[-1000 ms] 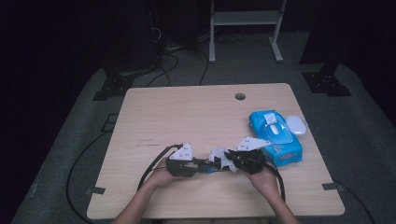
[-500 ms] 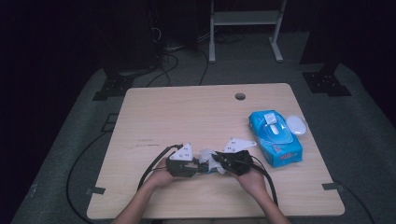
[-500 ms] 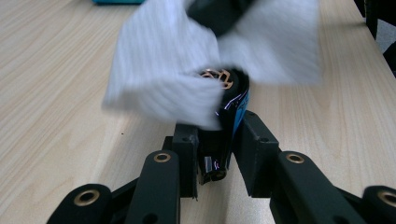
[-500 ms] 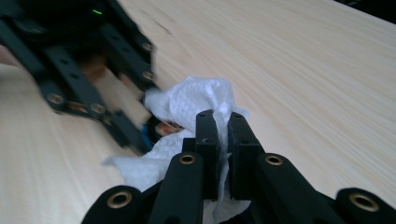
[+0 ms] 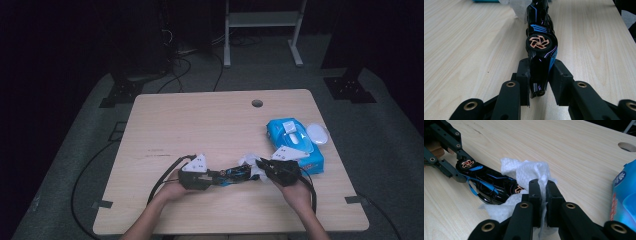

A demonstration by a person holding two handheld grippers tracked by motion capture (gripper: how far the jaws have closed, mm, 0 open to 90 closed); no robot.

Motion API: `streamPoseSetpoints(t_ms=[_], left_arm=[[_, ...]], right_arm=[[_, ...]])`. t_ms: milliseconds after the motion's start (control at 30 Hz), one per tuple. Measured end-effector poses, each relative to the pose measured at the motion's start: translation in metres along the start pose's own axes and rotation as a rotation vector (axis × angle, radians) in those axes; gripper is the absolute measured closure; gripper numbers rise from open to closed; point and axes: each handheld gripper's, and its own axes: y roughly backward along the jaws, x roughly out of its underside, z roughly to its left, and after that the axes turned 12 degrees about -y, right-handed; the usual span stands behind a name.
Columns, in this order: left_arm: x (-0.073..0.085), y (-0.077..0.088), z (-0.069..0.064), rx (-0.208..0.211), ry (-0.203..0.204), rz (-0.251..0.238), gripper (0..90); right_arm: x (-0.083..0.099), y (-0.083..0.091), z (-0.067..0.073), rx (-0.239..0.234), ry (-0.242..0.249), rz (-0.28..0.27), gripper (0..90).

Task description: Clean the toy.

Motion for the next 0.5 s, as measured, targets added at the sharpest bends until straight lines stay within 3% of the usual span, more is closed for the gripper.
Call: streamPoseSetpoints(t_ms=[267, 400, 500], left_arm=[[0.0, 0.0, 0.0, 0.001, 0.0, 0.001, 70.7], [0.0, 0.0, 0.0, 0.003, -0.001, 0.003, 70.7], [0.0, 0.0, 0.0, 0.006, 0.0, 0.004, 70.7]], right_arm=[[0.001, -0.005, 0.012, -0.022, 0.04, 0.025, 84.1], [0.002, 0.0, 0.002, 0.011, 0.018, 0.023, 84.1], [0.003, 0.006, -0.004, 0.008, -0.008, 0.006, 84.1]])
